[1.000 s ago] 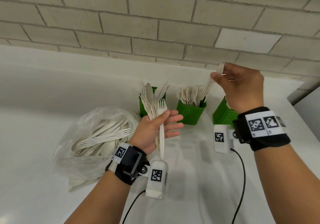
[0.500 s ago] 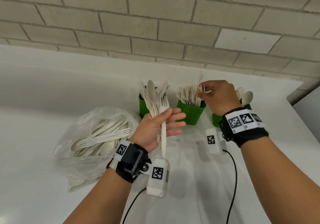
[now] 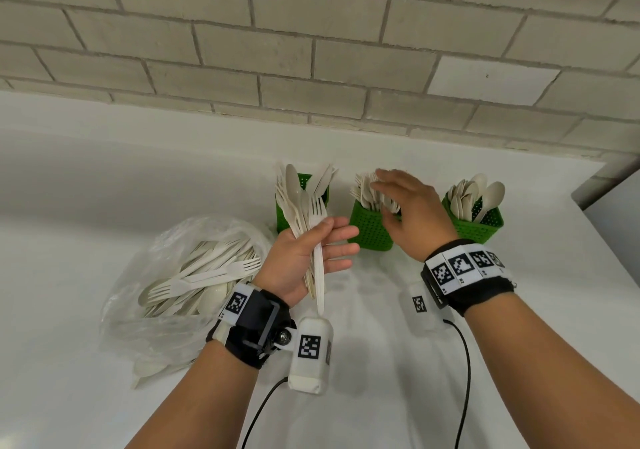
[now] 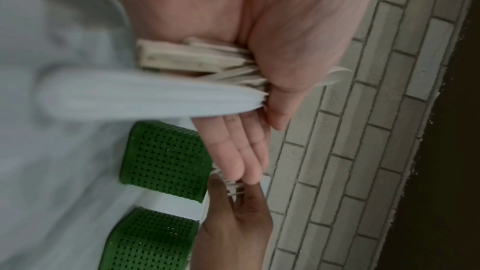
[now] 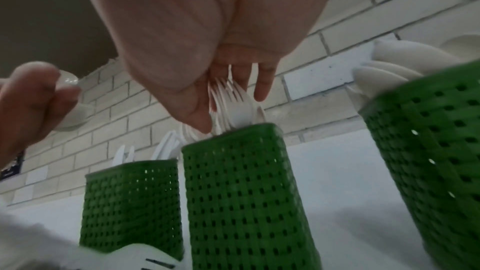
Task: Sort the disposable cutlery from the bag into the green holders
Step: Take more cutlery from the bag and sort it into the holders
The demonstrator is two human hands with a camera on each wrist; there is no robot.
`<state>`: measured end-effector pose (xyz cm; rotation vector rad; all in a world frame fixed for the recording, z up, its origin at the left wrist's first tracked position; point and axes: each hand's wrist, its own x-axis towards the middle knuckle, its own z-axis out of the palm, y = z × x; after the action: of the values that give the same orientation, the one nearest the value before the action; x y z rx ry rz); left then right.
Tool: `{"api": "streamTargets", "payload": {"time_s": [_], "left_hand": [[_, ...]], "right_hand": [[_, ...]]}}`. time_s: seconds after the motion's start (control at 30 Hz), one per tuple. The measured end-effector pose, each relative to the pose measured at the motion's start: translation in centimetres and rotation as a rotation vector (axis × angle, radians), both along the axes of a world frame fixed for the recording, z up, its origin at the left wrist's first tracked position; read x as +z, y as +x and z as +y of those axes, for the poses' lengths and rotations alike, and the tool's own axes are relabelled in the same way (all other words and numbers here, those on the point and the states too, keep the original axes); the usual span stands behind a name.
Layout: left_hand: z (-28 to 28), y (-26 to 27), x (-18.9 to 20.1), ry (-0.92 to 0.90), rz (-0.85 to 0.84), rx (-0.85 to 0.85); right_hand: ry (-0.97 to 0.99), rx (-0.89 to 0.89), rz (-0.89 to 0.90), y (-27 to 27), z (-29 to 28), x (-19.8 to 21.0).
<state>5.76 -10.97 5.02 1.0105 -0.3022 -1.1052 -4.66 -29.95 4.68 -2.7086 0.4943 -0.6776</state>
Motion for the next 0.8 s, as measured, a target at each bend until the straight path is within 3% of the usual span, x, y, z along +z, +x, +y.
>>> {"api": "streamTargets", "payload": {"time_s": [0.13,0.23,0.3,0.37,0.43,0.53,0.8], "left_hand": [[0.6,0.5,-0.1,-0.013,-0.013,0.042],[1.6,1.7,0.2,-0.024,-0.034,0.092],[2.5,2.9,0.3,-0.018,-0.049,0.134],[3.5,4.1,0.2,-0.017,-0.053,0.174],[4.5,5.0,0.1,-0.009,-0.047,0.198],[5.7,5.6,0.0,-0.012,-0.023,0.205],[5.6,4.0,-0.5,-0.067,0.032,0.095]], "right_hand": [[0.08,-0.03,0.017,0.0,0.3,0.3],[-0.054,-0.064,-0.174,0.2,1.9,1.2],[-0.026,0.004,-0.227,0.3,3.8,1.3],[0.116,0.103,-0.096,0.2,5.8,0.5],[0.255,0.123,0.147,0.4,7.1,-1.2],[0.246,0.029,0.467,1.2,8.0,-3.7],[-0.009,-0.084,0.617,4.3,8.3,-4.7]]}}
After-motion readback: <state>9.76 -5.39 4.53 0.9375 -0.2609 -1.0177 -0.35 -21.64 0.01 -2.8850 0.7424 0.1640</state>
